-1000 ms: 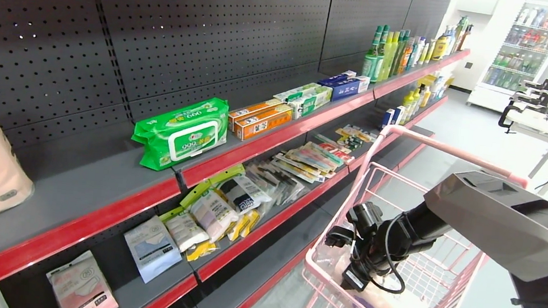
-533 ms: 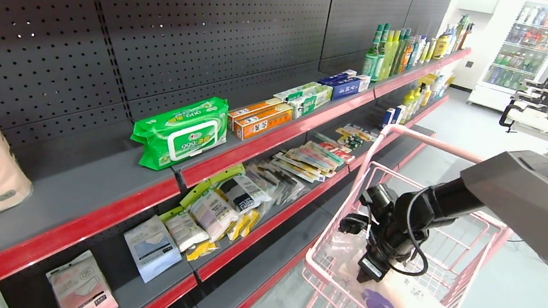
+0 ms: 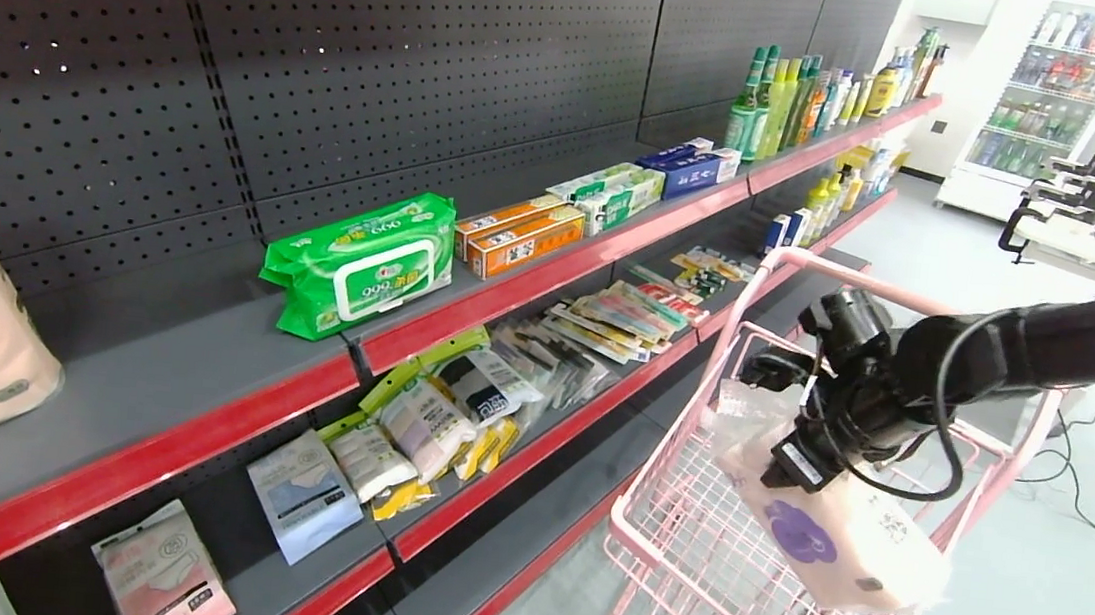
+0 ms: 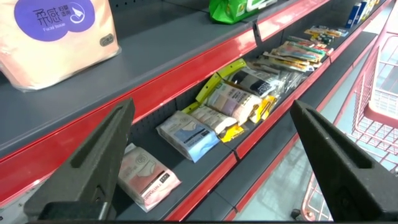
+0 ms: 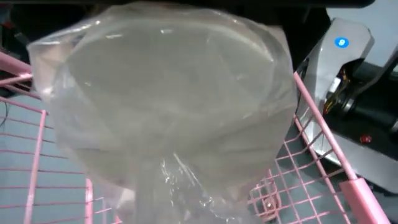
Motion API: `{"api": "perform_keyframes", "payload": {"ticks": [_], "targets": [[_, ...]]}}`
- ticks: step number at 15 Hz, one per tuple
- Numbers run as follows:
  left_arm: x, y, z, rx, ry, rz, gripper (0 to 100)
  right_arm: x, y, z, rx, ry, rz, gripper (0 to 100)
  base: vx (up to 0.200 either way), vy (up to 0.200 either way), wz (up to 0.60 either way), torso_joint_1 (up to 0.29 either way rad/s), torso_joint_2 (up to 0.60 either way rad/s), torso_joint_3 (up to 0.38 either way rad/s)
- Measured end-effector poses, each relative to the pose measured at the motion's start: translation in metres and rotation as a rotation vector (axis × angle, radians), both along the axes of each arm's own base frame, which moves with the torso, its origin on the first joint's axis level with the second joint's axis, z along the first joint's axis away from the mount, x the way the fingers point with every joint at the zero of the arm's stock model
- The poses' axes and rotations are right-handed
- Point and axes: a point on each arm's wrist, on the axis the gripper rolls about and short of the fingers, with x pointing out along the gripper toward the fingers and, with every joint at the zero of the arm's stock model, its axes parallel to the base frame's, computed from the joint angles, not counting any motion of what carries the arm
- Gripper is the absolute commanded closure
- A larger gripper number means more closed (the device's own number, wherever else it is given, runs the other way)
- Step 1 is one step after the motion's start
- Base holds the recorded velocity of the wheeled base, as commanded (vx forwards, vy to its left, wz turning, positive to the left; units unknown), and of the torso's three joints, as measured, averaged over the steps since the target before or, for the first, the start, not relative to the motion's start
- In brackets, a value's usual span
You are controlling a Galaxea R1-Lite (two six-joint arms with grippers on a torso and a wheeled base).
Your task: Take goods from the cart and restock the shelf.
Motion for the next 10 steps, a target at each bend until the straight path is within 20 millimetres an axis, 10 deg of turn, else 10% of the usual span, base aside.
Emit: {"api": "perform_keyframes", "payload": {"ticks": [5, 10], "targets": [[0.0, 0.0, 0.0, -0.001, 0.0, -0.001, 0, -0.062, -0.036, 0.084, 0.046, -0.205, -0.092, 100, 0.0, 0.0, 0.0, 0.0, 0.0, 0.0], [0.0, 0.0, 0.0, -0.001, 0.001, -0.001, 0, -0.151, -0.057, 0.115, 0.061, -0.338, -0.229, 100, 0.0, 0.0, 0.0, 0.0, 0.0, 0.0]]}}
